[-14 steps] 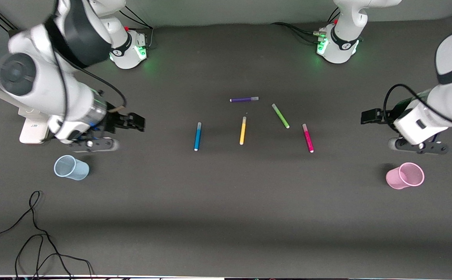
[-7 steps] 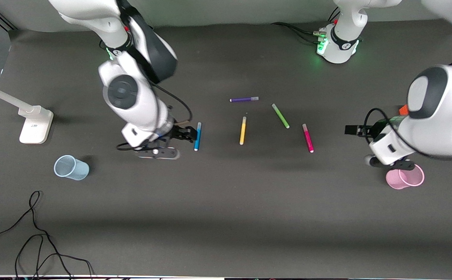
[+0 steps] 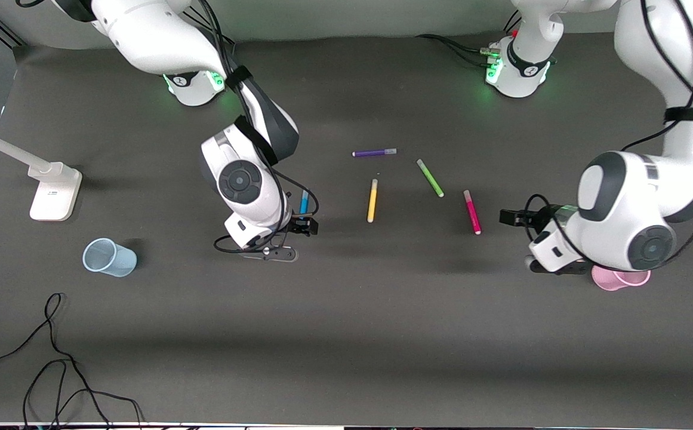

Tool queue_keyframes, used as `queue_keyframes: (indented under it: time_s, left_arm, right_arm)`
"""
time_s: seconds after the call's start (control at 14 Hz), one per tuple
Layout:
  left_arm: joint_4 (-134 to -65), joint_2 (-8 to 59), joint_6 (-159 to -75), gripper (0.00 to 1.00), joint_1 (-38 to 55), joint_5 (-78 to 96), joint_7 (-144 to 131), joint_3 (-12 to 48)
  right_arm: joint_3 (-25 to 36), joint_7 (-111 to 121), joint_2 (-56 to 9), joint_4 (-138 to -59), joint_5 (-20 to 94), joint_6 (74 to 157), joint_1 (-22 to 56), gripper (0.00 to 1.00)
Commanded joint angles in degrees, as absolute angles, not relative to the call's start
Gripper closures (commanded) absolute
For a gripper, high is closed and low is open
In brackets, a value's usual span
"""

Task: Place pink and blue markers in matching cups
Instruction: 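Lower the right gripper to the blue marker while the left gripper reaches pink, then close the right gripper on blue while the left gripper grasps pink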

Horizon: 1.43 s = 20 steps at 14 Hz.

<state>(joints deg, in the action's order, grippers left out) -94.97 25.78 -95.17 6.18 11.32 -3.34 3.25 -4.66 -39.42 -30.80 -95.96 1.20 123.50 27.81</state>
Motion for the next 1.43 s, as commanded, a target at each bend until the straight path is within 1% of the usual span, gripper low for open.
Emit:
queue_keyframes:
  time_s: [0.0,0.21,0.43,0.64,0.71,0.86,1.14,1.21,1.29,1.36]
  left_arm:
    - [-100.36,24.08,-100.36,0.01,7.99,12.57,-4.92,2.72]
    - [-106.41,23.65,-108.08,0.01,9.75,12.48,-5.36,2.72]
    - [-111.08,23.55,-113.62,0.01,10.11,12.48,-5.54,2.72]
    - [-116.53,23.55,-121.26,0.01,11.34,12.48,-5.54,2.72]
    - [-118.02,23.64,-123.90,0.01,11.60,12.39,-5.54,2.72]
    - [-119.44,24.08,-126.64,0.01,12.13,12.48,-5.54,2.72]
    - [-122.86,24.17,-131.91,0.01,12.83,12.39,-5.54,2.72]
    - [-123.22,24.17,-132.27,0.01,12.92,12.48,-5.71,2.72]
    - [-123.22,24.17,-132.71,0.02,13.01,12.48,-6.32,2.72]
    - [-123.40,24.17,-133.67,0.02,13.36,12.48,-8.07,2.72]
  right_arm:
    - [-4.31,-41.22,-29.62,-101.68,0.09,128.92,28.39,0.01]
    - [-4.31,-44.54,-32.33,-102.30,-0.09,130.95,29.17,0.04]
    - [-4.13,-45.35,-34.27,-102.39,-1.40,132.89,30.59,0.04]
    - [-4.13,-45.44,-34.80,-105.19,-2.55,137.00,30.50,0.07]
    - [-4.04,-45.44,-34.80,-105.90,-2.55,137.89,30.50,0.09]
    - [-4.13,-45.44,-34.80,-106.69,-2.55,138.07,30.67,0.17]
    - [-4.13,-45.44,-34.80,-109.24,-2.55,141.41,30.67,0.21]
    - [-4.13,-45.44,-34.80,-109.60,-2.55,142.11,30.76,0.24]
    - [-4.13,-45.44,-34.80,-109.60,-2.55,142.29,30.76,0.27]
    - [-4.13,-45.44,-34.80,-109.60,-2.55,142.47,30.67,0.35]
